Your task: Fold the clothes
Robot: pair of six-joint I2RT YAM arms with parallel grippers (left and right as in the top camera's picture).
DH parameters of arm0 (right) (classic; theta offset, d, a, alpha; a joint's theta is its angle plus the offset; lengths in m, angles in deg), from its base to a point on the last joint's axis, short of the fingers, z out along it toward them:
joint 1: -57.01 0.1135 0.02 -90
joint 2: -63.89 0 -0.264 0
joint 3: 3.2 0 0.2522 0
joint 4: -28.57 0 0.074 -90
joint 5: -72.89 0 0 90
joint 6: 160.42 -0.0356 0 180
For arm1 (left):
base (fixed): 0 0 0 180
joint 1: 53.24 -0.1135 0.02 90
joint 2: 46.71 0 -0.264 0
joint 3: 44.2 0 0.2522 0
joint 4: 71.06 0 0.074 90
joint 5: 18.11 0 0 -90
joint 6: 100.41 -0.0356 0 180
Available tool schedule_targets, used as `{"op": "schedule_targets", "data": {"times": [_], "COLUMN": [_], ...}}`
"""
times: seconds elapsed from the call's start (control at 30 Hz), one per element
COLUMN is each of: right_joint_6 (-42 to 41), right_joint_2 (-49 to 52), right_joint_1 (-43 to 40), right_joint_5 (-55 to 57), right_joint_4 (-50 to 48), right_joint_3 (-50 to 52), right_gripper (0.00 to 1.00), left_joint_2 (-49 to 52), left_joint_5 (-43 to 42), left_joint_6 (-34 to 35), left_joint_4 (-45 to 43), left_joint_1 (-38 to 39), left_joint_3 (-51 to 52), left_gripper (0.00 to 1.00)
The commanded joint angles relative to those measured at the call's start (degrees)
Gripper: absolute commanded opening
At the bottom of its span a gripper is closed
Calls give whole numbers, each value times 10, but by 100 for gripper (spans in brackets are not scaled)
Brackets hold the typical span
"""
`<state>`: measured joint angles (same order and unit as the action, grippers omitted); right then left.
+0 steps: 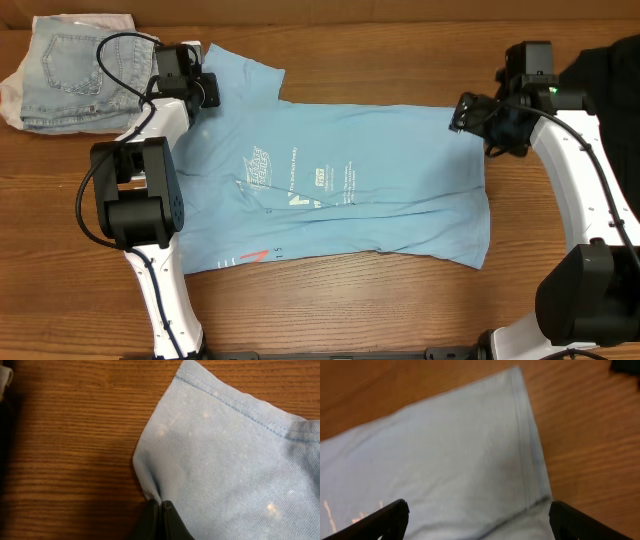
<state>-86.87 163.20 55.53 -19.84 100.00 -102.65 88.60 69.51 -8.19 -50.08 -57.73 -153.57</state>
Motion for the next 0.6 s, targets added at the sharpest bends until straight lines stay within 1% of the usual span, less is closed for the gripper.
{"op": "schedule_targets", "data": {"times": [0.0, 0.07, 0.2, 0.33, 0.47, 0.57], "right_joint_6": [2, 3, 9, 36, 43, 68], "right_joint_2": [-11, -9, 8, 56, 104, 135], "right_joint_1": [-5, -5, -9, -26, -42, -46], "right_joint_5": [24, 49, 97, 98, 97, 75], "right_joint_4": [-49, -83, -143, -172, -185, -198], "right_joint_3": [2, 2, 2, 2, 2, 2], "right_gripper": [97, 100, 100, 100, 100, 100], "left_joint_2": [-2, -12, -16, -16, -16, -16], "left_joint_5": [-2, -2, -2, -2, -2, -2], "left_joint_6": [59, 76, 77, 76, 76, 76], "left_joint_4": [5, 5, 7, 39, 64, 76], "left_joint_1": [-1, -1, -1, -1, -1, -1], "left_joint_3": [-11, -11, -11, -11, -11, -11], "left_gripper": [4, 4, 4, 4, 4, 4]}}
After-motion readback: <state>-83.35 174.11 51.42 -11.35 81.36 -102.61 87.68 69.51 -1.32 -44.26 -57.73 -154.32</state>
